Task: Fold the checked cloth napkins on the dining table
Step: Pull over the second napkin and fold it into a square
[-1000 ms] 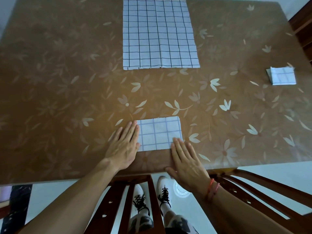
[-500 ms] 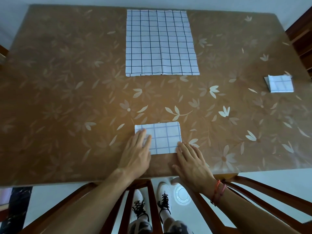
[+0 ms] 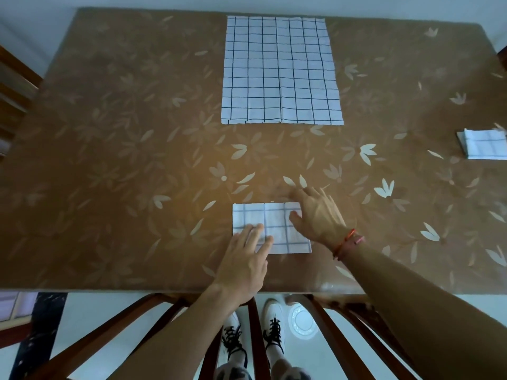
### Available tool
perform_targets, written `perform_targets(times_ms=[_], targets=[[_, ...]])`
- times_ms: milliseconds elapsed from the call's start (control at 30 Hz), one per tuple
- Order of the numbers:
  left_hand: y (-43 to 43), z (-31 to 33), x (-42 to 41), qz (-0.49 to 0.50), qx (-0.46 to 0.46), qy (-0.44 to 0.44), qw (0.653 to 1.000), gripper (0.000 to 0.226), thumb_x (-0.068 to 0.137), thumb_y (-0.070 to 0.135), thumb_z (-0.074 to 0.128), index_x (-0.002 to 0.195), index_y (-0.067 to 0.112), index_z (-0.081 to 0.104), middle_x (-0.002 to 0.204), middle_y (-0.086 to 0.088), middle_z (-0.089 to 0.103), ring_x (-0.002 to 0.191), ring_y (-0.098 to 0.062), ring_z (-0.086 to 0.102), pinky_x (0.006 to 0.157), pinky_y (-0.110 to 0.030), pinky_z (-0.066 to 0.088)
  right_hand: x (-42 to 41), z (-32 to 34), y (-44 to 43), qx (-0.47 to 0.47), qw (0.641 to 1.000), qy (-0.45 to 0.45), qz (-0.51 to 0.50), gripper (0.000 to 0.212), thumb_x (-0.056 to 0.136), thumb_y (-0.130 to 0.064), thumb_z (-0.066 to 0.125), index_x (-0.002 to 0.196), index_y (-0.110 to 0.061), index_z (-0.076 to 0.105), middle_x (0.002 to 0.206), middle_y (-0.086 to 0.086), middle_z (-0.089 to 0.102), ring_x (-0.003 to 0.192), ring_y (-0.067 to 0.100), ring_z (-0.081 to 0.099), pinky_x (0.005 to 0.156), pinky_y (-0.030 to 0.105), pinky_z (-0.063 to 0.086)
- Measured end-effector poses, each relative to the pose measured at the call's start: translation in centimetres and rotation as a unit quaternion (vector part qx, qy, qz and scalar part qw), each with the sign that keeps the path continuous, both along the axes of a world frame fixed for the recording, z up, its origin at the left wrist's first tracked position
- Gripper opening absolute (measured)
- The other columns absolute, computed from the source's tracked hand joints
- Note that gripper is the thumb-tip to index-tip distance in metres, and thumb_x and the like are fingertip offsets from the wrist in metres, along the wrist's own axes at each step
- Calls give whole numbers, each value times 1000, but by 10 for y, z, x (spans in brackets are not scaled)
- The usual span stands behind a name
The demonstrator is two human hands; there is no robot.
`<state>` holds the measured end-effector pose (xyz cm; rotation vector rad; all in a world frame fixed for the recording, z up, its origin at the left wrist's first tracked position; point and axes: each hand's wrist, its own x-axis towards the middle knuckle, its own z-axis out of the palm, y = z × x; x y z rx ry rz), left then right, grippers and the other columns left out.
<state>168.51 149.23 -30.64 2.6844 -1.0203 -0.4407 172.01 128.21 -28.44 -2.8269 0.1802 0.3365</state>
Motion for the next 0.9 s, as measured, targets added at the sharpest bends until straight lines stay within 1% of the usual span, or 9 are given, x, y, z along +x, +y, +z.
perform_targets(times_ms=[133, 233, 300, 433, 533, 600, 667, 733, 900], targets=[[2, 1, 1, 1, -6, 14, 1000, 51, 100, 21, 40, 149, 16, 27, 160, -12, 10, 148, -29, 2, 121, -42, 9, 21, 5, -2, 29, 997, 71, -2, 56, 71, -28, 57, 127, -30, 55, 113, 0, 67, 105, 30, 60, 89, 41, 51], [3, 0, 1, 2, -4, 24, 1000, 52, 101, 21, 39, 150, 17, 25, 161, -11, 7, 148, -28, -1, 121, -42, 7, 35, 6, -2, 31, 990, 135, -4, 41, 74, -33, 61, 115, -30, 61, 105, -1, 72, 95, 28, 66, 80, 36, 54], [3, 0, 1, 1, -4, 27, 1000, 53, 100, 20, 40, 151, 18, 24, 161, -11, 6, 148, -28, -2, 121, -41, 6, 38, 4, -1, 25, 986, 162, -2, 43, 75, -39, 60, 117, -31, 63, 107, -1, 71, 95, 27, 66, 79, 33, 52], [4, 1, 1, 6, -12, 36, 999, 54, 101, 19, 40, 152, 18, 23, 161, -10, 4, 148, -27, -4, 121, -40, 3, 40, 5, -1, 46, 984, 171, 12, 43, 78, -42, 62, 120, -45, 60, 115, -8, 69, 102, 23, 64, 85, 32, 51], [4, 2, 1, 6, -16, 36, 999, 55, 101, 19, 39, 152, 19, 21, 161, -9, 2, 148, -27, -5, 120, -39, 2, 40, 9, 0, 62, 984, 164, 18, 45, 72, -46, 63, 117, -51, 58, 119, -8, 68, 110, 24, 61, 95, 38, 51], [4, 2, 1, 6, -18, 38, 999, 55, 101, 19, 39, 152, 19, 21, 161, -9, 2, 148, -26, -5, 121, -40, 3, 41, 10, 1, 67, 984, 166, 14, 43, 71, -47, 64, 114, -49, 60, 117, -10, 68, 106, 21, 62, 91, 38, 53], [4, 2, 0, 7, -21, 37, 999, 55, 101, 19, 40, 152, 19, 22, 161, -10, 3, 148, -27, -4, 120, -40, 4, 42, 11, 1, 71, 981, 178, 6, 37, 78, -44, 65, 115, -43, 62, 112, -14, 65, 99, 18, 61, 86, 32, 52], [4, 1, -1, 11, -27, 35, 999, 55, 100, 17, 42, 151, 18, 24, 161, -10, 5, 148, -27, -3, 120, -40, 5, 43, 10, 2, 71, 980, 186, 4, 37, 81, -43, 66, 118, -36, 61, 112, -12, 62, 96, 18, 58, 82, 30, 49], [5, -1, 0, 9, -23, 37, 999, 54, 100, 17, 42, 151, 18, 24, 161, -9, 4, 148, -27, -3, 120, -40, 5, 41, 2, 5, 109, 977, 182, -11, 36, 78, -39, 70, 111, -34, 57, 115, -7, 65, 92, 18, 57, 82, 30, 49]])
